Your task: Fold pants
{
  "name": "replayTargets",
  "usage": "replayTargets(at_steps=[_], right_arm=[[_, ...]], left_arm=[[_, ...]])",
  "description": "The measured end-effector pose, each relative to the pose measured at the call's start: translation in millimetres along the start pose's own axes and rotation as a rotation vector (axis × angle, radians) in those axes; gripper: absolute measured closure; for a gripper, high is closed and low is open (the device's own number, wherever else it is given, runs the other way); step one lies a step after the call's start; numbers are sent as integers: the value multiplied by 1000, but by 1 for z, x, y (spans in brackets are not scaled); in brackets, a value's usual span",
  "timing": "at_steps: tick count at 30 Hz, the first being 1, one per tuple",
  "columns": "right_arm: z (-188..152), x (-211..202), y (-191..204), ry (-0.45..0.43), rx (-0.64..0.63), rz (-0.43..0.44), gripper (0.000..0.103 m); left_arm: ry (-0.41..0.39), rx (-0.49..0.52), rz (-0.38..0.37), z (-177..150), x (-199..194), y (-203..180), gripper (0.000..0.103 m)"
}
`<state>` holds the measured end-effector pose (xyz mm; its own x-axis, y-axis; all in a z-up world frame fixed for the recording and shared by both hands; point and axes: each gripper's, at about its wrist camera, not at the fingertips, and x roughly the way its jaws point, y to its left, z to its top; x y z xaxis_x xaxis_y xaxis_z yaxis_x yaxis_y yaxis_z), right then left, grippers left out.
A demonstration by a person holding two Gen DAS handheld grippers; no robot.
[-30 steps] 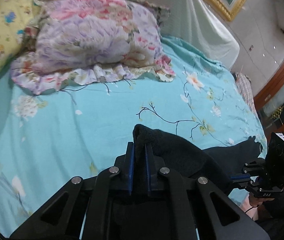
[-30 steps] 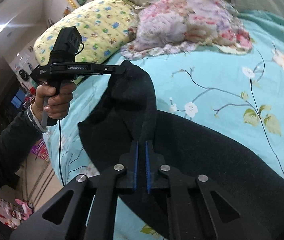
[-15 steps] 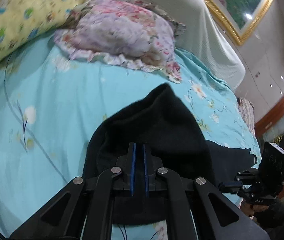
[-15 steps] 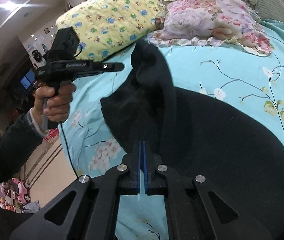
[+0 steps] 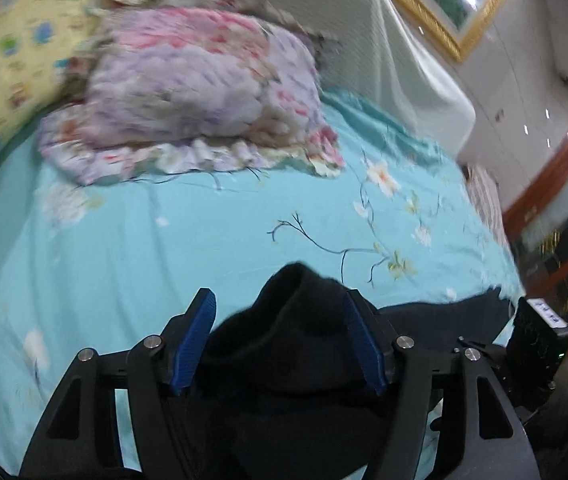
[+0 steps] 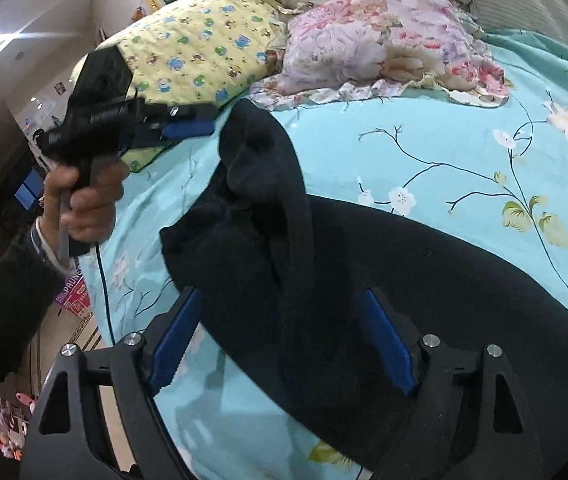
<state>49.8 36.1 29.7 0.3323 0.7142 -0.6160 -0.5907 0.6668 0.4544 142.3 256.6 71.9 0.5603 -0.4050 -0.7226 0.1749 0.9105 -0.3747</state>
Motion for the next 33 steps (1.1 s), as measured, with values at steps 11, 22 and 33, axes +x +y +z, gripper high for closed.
replayTargets(at_steps=[11,22,33], right_arm=[[6,21,-1,63,7,29,96],[-9,11,38,74,-163,16,96],[-20,30,45,141,-192,-5,90]], left_arm=[[8,99,57,-16,6,-10,98],[-136,-89,56,-84,-52,10,99],[-162,-324,58,-138,-52,38,99]])
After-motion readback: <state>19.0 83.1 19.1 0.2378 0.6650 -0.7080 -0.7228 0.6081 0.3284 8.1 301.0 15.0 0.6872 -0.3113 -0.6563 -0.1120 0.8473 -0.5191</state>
